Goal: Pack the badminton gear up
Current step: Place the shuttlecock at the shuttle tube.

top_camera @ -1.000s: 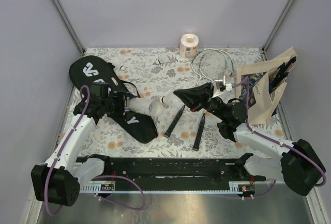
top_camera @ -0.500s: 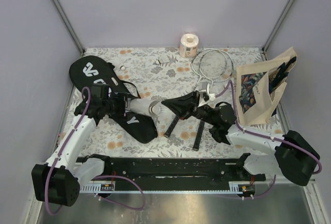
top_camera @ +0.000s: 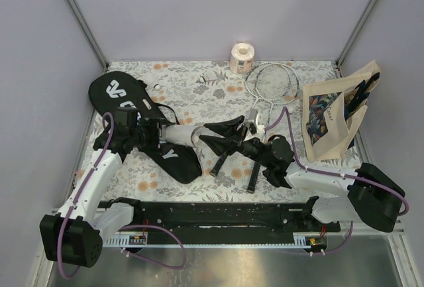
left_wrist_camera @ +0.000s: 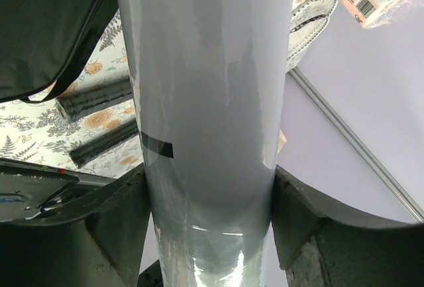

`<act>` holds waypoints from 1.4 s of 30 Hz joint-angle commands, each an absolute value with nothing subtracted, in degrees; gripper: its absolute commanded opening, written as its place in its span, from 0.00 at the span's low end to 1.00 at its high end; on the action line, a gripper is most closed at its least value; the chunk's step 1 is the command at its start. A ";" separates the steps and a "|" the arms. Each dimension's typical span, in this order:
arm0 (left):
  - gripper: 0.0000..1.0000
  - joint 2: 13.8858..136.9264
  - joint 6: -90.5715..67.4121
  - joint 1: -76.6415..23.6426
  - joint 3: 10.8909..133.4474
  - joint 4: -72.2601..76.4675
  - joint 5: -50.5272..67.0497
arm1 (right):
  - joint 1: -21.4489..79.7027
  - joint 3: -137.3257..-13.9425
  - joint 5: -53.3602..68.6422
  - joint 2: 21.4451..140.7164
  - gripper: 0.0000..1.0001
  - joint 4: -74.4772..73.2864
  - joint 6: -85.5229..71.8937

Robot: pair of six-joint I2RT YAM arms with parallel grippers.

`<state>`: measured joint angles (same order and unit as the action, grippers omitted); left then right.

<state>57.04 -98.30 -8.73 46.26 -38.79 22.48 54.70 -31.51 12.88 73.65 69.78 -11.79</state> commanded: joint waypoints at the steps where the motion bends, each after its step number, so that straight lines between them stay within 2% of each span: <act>1: 0.64 55.28 -97.91 -8.61 46.58 -35.16 24.35 | 54.76 -32.43 6.51 68.65 0.55 65.23 -9.58; 8: 0.64 54.67 -97.65 -8.70 46.49 -35.07 23.47 | 54.76 -35.23 4.75 62.06 0.68 43.99 -10.02; 11: 0.64 54.49 -97.56 -8.70 46.58 -35.07 23.20 | 54.76 -38.93 6.15 62.22 0.69 34.04 -9.67; 15: 0.64 54.23 -97.03 -8.70 47.20 -35.07 22.76 | 54.76 -41.91 6.68 64.33 0.69 30.33 -10.98; 19: 0.63 53.53 -96.50 -8.70 46.85 -35.07 22.24 | 54.76 -47.01 5.19 67.93 0.65 24.62 -13.00; 26: 0.64 51.16 -96.15 -8.70 45.97 -35.51 17.77 | 54.67 -52.99 -2.45 69.70 0.66 13.37 -16.00; 30: 0.64 49.57 -95.36 -8.53 45.88 -35.94 13.37 | 54.67 -54.84 -1.50 67.25 0.74 8.28 -13.99; 33: 0.64 48.69 -94.84 -7.74 45.18 -36.30 11.34 | 54.15 -56.94 -0.53 64.26 0.86 1.96 -8.99; 37: 0.64 48.52 -92.56 -6.51 44.65 -36.21 10.37 | 48.01 -59.50 -0.53 61.71 0.88 -7.81 -7.29; 42: 0.64 48.78 -88.87 -5.63 44.30 -36.47 10.11 | 35.27 -58.27 -3.85 61.16 0.88 -9.31 -5.90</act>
<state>49.52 -92.88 -6.31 44.23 -39.40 11.60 44.07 -56.99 0.54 61.41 -4.60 -9.02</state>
